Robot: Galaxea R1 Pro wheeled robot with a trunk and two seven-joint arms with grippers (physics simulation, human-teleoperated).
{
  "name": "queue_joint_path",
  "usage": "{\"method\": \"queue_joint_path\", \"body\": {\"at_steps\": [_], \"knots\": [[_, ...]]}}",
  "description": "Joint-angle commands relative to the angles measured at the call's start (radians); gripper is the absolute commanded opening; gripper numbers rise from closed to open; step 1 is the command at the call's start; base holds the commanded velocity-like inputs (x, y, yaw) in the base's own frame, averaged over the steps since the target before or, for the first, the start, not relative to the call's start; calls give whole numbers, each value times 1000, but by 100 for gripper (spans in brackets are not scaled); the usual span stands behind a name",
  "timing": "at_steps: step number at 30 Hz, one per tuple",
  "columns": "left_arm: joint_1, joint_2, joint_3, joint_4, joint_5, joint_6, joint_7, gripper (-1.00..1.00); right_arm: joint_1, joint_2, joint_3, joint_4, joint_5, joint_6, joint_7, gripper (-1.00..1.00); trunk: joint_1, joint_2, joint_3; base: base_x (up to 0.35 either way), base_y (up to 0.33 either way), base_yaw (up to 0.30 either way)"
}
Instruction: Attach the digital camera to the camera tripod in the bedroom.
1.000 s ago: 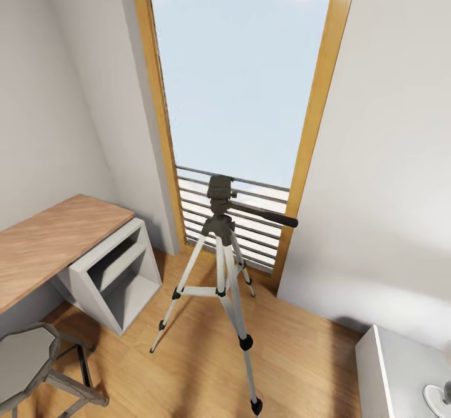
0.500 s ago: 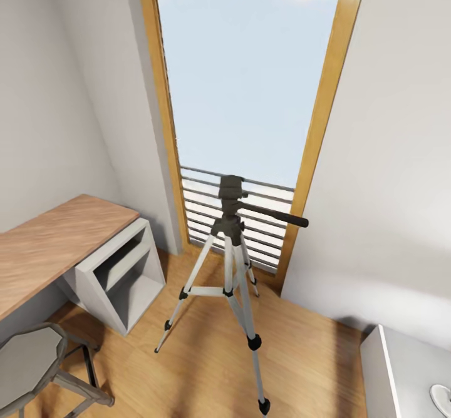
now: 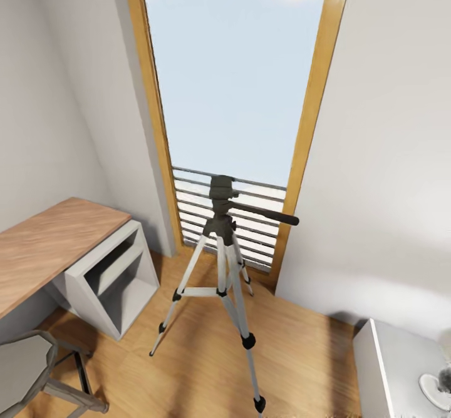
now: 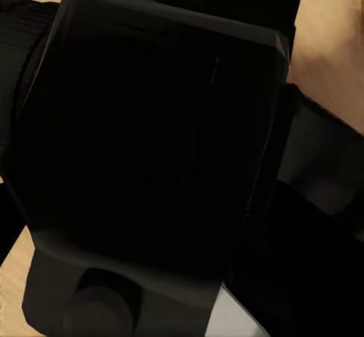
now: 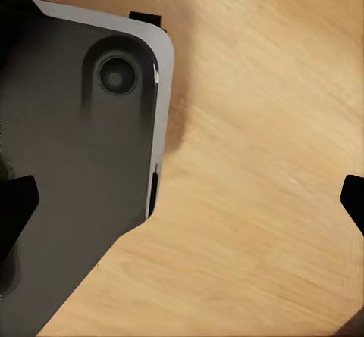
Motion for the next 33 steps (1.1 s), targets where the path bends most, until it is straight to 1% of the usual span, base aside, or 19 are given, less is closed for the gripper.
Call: {"method": "queue_joint_path", "body": {"at_steps": [1, 8, 12, 33], "knots": [[-1, 0, -8, 0, 7, -2, 4, -100, -2, 0, -2, 3, 8, -6, 2, 100, 1, -2, -2, 0, 0, -225], [-1, 0, -8, 0, 7, -2, 4, -100, -2, 0, -2, 3, 8, -5, 2, 100, 1, -2, -2, 0, 0, -226], [-1, 0, -8, 0, 7, -2, 4, -100, -2, -1, -2, 3, 8, -5, 2, 100, 1, -2, -2, 0, 0, -100], [-1, 1, -8, 0, 7, -2, 4, -100, -1, -2, -1, 3, 11, -5, 3, 100, 1, -2, -2, 0, 0, -5]]}}
